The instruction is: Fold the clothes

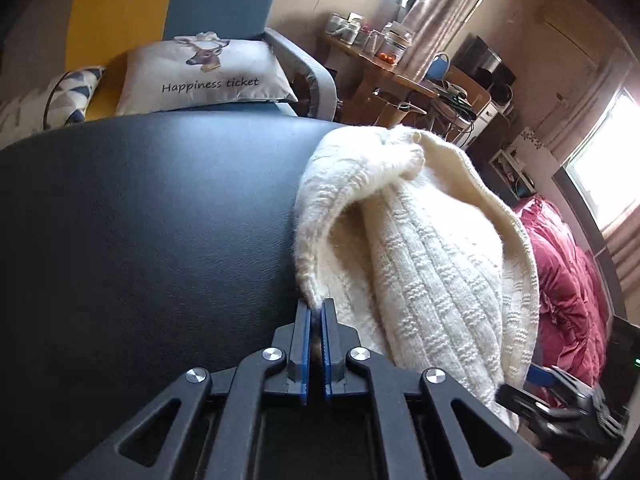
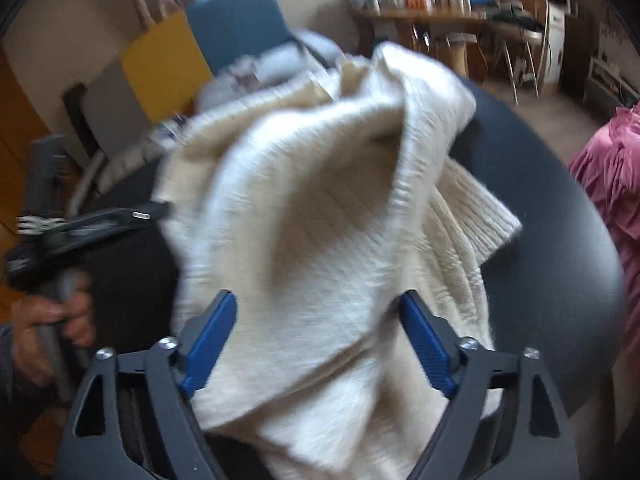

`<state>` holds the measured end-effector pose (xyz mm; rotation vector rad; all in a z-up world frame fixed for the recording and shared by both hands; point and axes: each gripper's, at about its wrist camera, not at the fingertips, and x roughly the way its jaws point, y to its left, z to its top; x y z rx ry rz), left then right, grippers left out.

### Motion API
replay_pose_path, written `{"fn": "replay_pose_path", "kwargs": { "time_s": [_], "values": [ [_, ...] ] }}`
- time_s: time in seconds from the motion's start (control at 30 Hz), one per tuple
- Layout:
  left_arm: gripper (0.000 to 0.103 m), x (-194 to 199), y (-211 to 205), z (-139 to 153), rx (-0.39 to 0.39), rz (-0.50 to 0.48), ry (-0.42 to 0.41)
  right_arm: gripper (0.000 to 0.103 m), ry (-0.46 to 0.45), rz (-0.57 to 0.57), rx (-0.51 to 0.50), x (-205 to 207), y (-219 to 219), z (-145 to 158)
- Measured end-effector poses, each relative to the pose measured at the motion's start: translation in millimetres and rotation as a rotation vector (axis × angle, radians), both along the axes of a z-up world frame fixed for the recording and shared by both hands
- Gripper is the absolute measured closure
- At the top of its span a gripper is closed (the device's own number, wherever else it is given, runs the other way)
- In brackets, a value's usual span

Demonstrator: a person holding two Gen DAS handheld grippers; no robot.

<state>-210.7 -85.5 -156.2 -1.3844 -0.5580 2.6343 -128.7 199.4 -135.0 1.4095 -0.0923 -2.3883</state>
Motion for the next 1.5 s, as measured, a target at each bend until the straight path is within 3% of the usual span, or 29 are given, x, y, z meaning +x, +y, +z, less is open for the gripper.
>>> {"fn": "replay_pose_path", "kwargs": {
  "time_s": [0.17, 0.23, 0.33, 0.6, 0.73, 0.8, 0.9, 1.03, 1.1, 1.5],
  "values": [
    [0.1, 7, 2, 0, -0.026, -0.045, 0.0, 0.031, -0.081, 0.027, 0.142, -22, -2, -26],
    [0.099, 12, -3, 0, 0.009, -0.034, -0.008, 0.028, -0.088, 0.027, 0.192, -27, -3, -29],
    [0.098, 11, -5, -5, 0.065, -0.033, -0.037, 0.017, -0.106, 0.028, 0.201, -30, -2, -32],
    [0.094, 7, 2, -17, 0.01, 0.004, -0.102, 0.016, -0.101, 0.033, 0.224, -24, -3, -29],
    [0.093, 13, -10, -28, 0.026, 0.039, -0.129, 0.021, 0.004, 0.038, 0.24, -8, -4, 2],
    [0.091, 9, -11, -29, 0.062, 0.041, -0.123, 0.023, 0.094, 0.085, 0.242, 5, -10, 27],
    [0.088, 0, 0, -28, 0.085, 0.03, -0.127, 0.026, 0.153, 0.197, 0.299, 11, -35, 40],
    [0.087, -8, 15, -27, 0.061, 0.008, -0.114, 0.035, 0.051, 0.262, 0.381, -15, -48, 10],
    [0.097, -7, 20, -28, 0.045, -0.016, -0.098, 0.035, -0.002, 0.27, 0.402, -26, -47, -6],
    [0.099, 23, 3, 8, -0.017, -0.039, 0.006, 0.026, -0.013, 0.215, 0.354, -29, -34, -6]
  ]
}}
